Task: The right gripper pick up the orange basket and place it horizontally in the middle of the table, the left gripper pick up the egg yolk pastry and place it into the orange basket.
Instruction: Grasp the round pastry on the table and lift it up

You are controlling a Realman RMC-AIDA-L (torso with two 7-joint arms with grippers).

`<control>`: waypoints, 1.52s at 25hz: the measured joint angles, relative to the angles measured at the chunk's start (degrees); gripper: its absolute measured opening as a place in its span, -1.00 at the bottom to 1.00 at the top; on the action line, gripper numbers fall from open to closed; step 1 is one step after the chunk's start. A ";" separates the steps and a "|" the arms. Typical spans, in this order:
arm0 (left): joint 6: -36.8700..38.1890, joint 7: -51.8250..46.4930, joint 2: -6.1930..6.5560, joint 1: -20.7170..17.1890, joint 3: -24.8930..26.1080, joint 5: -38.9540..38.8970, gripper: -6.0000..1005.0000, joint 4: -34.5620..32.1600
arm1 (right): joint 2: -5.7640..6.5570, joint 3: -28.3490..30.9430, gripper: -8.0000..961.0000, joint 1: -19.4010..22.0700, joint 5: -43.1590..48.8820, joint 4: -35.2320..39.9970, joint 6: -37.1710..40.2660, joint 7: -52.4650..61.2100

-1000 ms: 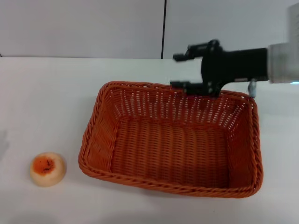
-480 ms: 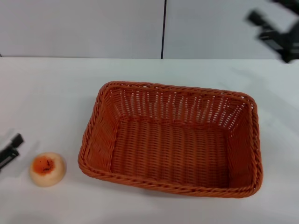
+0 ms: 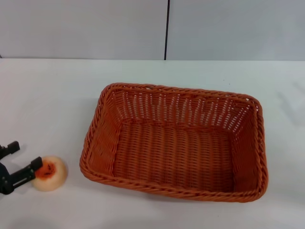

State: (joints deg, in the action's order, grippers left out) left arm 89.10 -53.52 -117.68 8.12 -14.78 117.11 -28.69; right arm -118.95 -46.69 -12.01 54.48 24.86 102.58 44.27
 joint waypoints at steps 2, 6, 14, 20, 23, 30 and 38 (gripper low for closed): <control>0.00 0.00 0.00 0.00 0.00 0.00 0.43 0.00 | 0.02 0.58 0.23 0.20 -0.01 -0.21 0.52 -0.01; 0.18 -1.37 -0.04 -0.01 -0.16 2.77 0.43 -0.42 | 0.10 0.62 0.23 -0.15 0.35 -0.25 0.47 -0.01; 1.83 -1.40 -0.19 -0.73 -0.45 5.19 0.42 0.29 | 0.21 0.64 0.23 -0.79 0.40 -0.38 0.13 -0.01; 2.48 -0.84 -0.15 -1.72 -0.50 6.04 0.41 0.44 | 0.22 0.73 0.23 -0.69 0.41 -0.43 -0.12 -0.02; 2.49 -0.79 -0.16 -1.80 -0.51 6.06 0.41 0.43 | 0.21 1.00 0.23 -0.55 0.41 -0.44 -0.51 -0.03; 2.85 1.63 -0.35 -1.90 0.64 4.93 0.40 0.86 | 0.21 1.08 0.23 -0.53 0.37 -0.48 -0.75 -0.06; 8.28 4.23 -0.13 -1.04 6.93 2.64 0.00 2.43 | 0.21 1.24 0.23 -0.66 0.08 -0.53 -0.86 -0.07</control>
State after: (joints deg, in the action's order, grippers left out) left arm 97.38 -49.29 -117.82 7.09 -7.84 119.76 -26.26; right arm -118.74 -45.45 -12.67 54.56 24.33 101.72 44.21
